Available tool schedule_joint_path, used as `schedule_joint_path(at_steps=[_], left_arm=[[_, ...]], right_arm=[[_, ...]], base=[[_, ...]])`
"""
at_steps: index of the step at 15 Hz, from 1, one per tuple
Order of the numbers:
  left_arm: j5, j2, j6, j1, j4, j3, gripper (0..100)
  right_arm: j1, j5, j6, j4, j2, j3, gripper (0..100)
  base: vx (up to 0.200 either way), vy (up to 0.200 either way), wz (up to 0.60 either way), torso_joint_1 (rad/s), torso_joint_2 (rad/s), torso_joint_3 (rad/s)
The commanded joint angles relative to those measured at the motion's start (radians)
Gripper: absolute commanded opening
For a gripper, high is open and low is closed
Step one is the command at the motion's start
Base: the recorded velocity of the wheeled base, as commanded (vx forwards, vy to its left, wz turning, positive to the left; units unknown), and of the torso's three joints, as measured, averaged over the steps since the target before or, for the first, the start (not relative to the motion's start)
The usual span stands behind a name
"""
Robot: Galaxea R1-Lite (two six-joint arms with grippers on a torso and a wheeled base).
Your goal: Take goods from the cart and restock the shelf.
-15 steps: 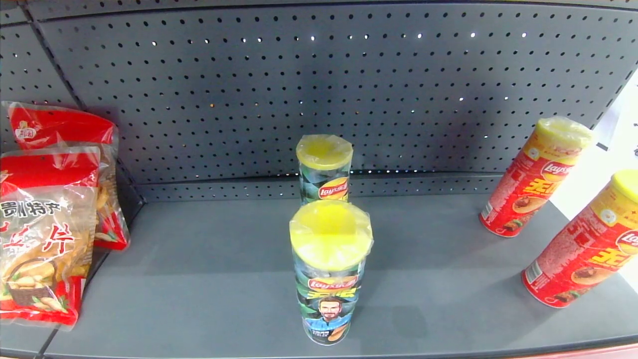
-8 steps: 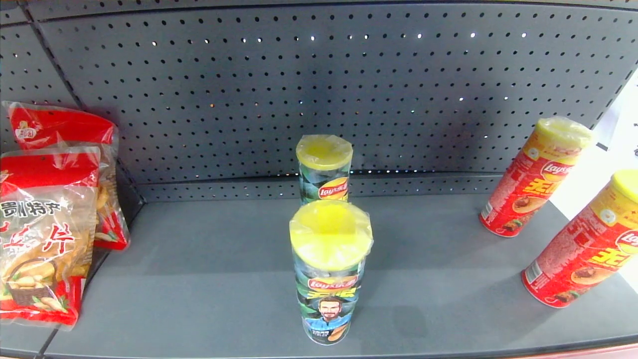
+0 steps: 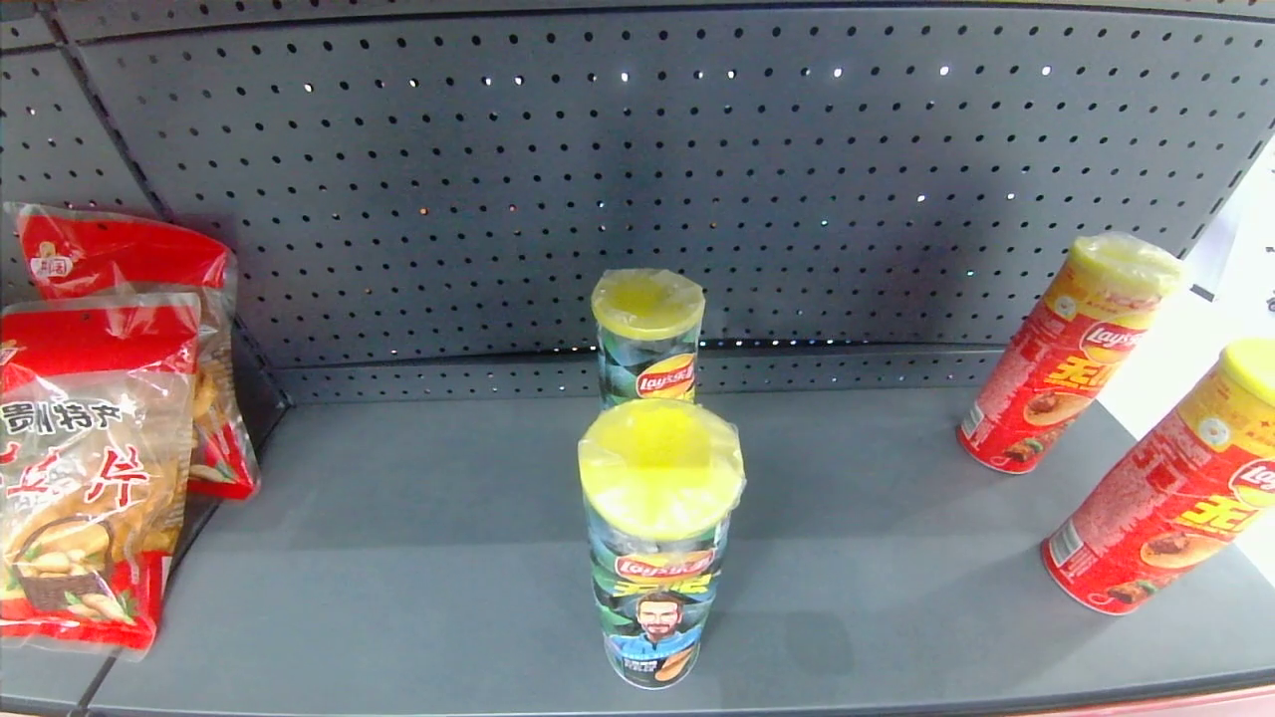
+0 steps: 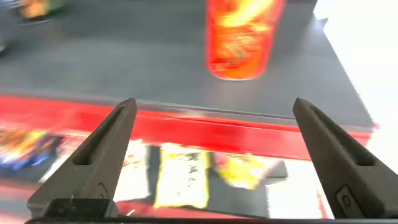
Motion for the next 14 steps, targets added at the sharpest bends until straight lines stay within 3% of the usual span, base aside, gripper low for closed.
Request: schedule_joint_path(at_steps=[1,14], left_arm=[[0.0,0.0,-0.001,0.0,0.0,0.0,100],[0.0,0.0,-0.001,0.0,0.0,0.0,100]], right_arm=[[0.001,-0.047,0.035,0.025,-0.027,0.0,100],[-0.004,-0.06,0.058,0.027,-0.036,0.002,100]], base=[[0.0,0.0,0.0,0.0,0.0,0.0],[0.0,0.0,0.0,0.0,0.0,0.0]])
